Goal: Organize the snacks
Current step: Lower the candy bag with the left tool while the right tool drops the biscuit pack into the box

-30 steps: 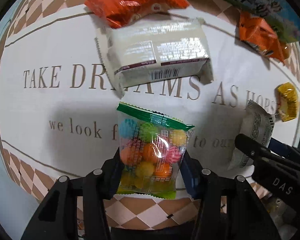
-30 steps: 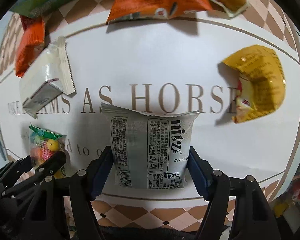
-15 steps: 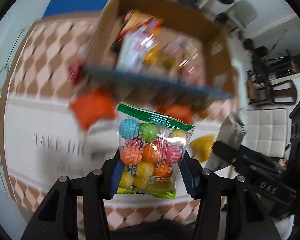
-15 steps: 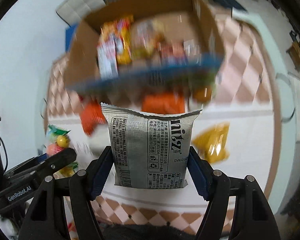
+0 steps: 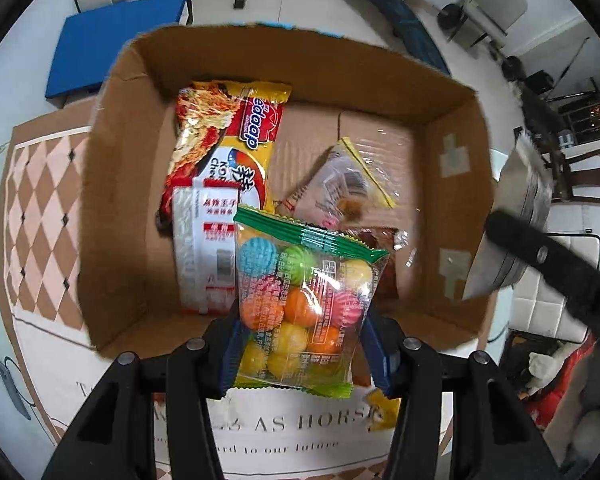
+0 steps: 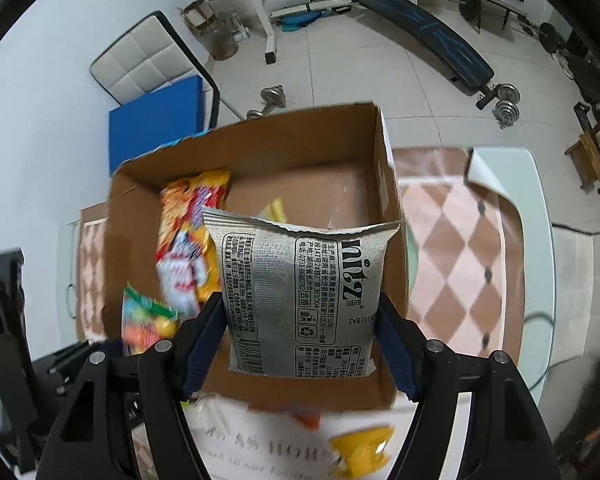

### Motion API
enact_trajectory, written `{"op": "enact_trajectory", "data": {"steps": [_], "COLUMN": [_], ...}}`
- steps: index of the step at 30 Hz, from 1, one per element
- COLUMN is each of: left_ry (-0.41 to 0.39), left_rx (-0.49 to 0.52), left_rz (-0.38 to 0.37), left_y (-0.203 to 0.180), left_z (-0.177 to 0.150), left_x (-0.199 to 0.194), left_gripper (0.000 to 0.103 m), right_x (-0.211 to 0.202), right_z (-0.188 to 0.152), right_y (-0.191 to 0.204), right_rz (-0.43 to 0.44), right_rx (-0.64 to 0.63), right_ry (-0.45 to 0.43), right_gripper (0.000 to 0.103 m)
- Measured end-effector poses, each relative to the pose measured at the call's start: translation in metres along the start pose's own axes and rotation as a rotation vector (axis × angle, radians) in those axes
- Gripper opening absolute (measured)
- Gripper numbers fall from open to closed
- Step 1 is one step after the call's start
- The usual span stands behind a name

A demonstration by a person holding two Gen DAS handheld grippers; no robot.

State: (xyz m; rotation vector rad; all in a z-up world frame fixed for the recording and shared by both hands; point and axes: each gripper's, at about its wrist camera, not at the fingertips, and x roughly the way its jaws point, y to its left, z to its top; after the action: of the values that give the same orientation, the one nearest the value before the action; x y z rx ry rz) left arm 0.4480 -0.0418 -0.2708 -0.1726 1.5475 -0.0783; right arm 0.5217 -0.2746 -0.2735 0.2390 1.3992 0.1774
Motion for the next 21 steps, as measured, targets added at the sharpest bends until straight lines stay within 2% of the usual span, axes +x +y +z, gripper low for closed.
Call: {"op": "enact_trajectory", "data": {"steps": [5, 11, 13, 14, 15, 21], "left_ry": [0.045, 0.077, 0.085, 0.084, 0.075, 0.033], "left_rx": [0.000, -0.034, -0.046, -0.045, -0.037, -0.033], "left_rz": [0.019, 0.047, 0.041, 0.046, 0.043, 0.060], "left_y": [-0.005, 0.000, 0.002, 0.002, 0.002, 0.001], "left_z": [0.013, 0.016, 0.018, 0.019, 0.020, 0.024], "left_x": [0.020, 0.043, 0.048, 0.049, 0.048, 0.037], "left_gripper": [0.049, 0.051, 0.062, 0.073, 0.080, 0.081], "right_x": [0.036, 0.068, 0.075, 0.078, 0.078, 0.079], "right_z": [0.042, 0.065, 0.067, 0.068, 0.068, 0.064], "right_y": [-0.005, -0.002, 0.000, 0.000, 0.002, 0.005], "right_rz": [-0.030, -0.063, -0.083, -0.092, -0.096, -0.097], "right_rx": [-0.016, -0.051, -0.065, -0.068, -0.074, -0.079], "right_ry": [0.042, 0.102, 0.125, 0.126, 0.124, 0.127], "right_gripper": [0.075, 0.076, 0.079, 0.082, 0.088, 0.090]}}
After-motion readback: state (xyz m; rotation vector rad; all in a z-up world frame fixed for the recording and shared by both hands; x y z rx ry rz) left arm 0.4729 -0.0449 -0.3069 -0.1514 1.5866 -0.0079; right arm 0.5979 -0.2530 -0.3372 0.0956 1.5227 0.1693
